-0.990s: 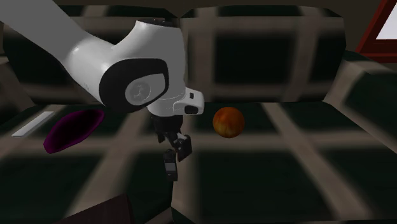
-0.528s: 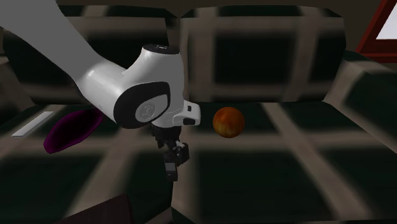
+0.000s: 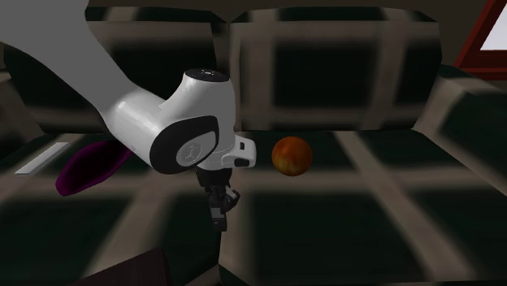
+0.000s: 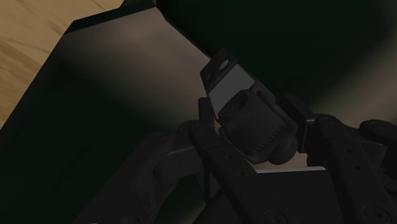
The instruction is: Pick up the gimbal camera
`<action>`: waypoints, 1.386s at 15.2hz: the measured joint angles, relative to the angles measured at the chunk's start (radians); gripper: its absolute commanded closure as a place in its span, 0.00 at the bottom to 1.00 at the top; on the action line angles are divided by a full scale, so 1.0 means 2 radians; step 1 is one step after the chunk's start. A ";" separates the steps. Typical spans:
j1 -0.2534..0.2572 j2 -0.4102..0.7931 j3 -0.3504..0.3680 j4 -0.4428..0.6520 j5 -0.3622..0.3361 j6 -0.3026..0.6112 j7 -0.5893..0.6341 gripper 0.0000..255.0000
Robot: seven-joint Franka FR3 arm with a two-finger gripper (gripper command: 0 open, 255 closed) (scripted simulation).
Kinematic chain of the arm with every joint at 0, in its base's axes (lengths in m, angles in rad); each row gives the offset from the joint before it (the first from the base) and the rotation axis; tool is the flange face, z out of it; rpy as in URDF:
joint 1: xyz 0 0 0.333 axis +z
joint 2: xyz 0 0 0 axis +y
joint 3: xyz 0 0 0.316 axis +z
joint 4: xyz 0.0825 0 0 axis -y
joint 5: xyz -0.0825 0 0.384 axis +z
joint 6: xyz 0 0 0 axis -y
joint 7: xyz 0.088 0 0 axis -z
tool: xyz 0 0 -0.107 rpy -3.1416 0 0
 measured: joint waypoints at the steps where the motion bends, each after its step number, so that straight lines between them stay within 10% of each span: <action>1: 0.000 0.000 0.000 0.000 0.000 0.000 0.000 1.00; 21: -0.007 -0.093 0.009 0.006 0.026 -0.098 -0.010 1.00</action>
